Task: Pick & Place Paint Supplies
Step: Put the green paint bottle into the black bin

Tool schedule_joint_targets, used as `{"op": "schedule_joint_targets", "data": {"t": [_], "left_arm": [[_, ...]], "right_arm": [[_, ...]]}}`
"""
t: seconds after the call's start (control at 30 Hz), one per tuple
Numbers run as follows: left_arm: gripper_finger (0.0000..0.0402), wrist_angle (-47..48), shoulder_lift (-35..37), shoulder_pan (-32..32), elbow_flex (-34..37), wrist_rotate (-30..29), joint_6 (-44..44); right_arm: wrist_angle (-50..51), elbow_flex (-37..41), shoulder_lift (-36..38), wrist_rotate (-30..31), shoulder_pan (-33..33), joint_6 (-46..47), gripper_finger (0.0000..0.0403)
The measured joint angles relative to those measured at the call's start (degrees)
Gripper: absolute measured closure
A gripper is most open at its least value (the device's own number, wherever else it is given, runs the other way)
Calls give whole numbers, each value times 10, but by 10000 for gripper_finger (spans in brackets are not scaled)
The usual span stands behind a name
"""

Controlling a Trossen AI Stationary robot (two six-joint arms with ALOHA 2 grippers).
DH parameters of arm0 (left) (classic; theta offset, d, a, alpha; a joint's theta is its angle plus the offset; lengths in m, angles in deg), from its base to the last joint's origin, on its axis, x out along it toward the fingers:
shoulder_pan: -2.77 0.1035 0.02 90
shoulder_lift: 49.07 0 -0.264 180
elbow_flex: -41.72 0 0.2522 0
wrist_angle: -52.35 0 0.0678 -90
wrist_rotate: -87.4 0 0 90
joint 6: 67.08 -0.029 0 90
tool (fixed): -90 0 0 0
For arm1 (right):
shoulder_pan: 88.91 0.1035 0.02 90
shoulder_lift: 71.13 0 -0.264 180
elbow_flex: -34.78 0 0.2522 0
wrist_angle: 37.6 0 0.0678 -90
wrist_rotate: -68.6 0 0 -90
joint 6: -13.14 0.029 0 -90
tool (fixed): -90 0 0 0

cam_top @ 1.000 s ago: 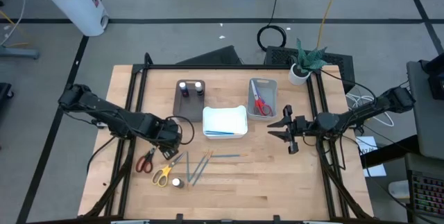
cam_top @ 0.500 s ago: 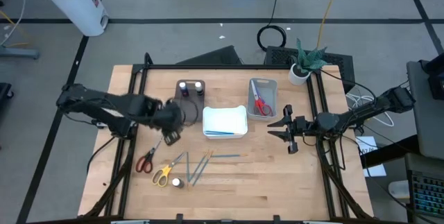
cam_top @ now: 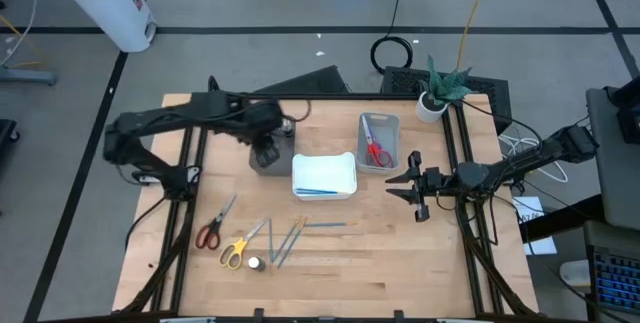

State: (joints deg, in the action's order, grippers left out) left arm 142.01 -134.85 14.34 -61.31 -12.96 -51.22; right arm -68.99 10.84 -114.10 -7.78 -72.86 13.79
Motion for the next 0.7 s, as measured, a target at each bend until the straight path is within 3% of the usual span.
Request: {"op": "schedule_joint_targets", "data": {"t": [0.33,0.53,0.7], "left_arm": [[281,-7,-128,19,1,0,-63],[281,19,-109,26,8,23,-47],[281,6,-69,26,63,47,-24]], "right_arm": [[13,0,0,-2,0,21,310],[24,0,0,-4,1,44,310],[31,0,0,-4,1,46,310]]}}
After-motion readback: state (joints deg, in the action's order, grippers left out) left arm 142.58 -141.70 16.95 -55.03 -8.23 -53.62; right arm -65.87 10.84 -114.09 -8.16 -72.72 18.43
